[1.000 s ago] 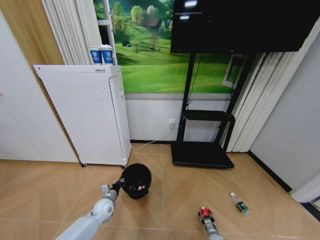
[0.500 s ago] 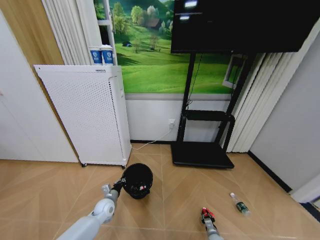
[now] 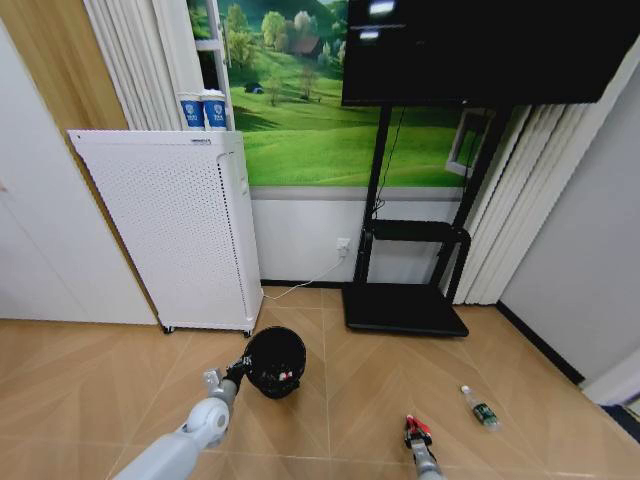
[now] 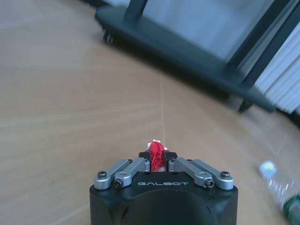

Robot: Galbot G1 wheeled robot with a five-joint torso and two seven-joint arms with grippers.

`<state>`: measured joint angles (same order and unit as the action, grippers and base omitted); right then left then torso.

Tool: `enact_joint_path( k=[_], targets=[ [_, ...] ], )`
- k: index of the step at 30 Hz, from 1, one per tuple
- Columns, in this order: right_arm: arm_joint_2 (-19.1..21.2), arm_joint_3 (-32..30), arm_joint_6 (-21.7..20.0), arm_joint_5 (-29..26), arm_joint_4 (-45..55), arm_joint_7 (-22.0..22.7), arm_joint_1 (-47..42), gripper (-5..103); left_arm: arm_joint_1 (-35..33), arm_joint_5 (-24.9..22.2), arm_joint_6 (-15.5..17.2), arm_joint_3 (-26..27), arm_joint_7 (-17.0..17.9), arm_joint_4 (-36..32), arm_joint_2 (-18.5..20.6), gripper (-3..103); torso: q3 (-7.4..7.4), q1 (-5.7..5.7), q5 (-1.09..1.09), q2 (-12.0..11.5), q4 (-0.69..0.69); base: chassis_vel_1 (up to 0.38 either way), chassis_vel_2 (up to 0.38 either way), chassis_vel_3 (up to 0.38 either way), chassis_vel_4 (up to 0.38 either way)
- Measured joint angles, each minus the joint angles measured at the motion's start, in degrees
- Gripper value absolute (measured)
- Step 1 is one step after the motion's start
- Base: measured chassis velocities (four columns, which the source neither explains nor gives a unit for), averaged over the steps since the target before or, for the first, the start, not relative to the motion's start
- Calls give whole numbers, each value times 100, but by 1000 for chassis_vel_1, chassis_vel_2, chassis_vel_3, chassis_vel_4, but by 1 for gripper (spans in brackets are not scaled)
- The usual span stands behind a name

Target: Pick up the trash bin and place the garbage on the floor into it.

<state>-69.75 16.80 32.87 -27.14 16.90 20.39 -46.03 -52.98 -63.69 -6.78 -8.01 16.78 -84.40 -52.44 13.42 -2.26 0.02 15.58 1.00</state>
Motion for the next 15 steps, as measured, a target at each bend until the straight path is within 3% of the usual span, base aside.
enact_joint_path(
  k=[4, 7, 12, 15],
  targets=[
    [344, -102, 729, 618, 283, 132, -20, 13, 151, -52, 19, -63, 56, 97, 42, 7, 0, 0, -4, 0, 1, 0, 0, 0, 0],
    [559, -163, 985, 879, 539, 133, -103, 13, 259, -79, 20, -91, 54, 271, 32, 7, 0, 0, 3, 0, 0, 0, 0, 0, 0],
    [953, -22, 1140, 921, 1192, 127, -220, 13, 425, -96, 21, -108, 16, 680, 8, 7, 0, 0, -9, 0, 4, 0, 0, 0, 0],
    [992, 81, 1273, 970, 1468, 97, -217, 13, 612, -99, 21, -214, 8, 952, -15, 7, 0, 0, 6, 0, -1, 0, 0, 0, 0]
  ],
)
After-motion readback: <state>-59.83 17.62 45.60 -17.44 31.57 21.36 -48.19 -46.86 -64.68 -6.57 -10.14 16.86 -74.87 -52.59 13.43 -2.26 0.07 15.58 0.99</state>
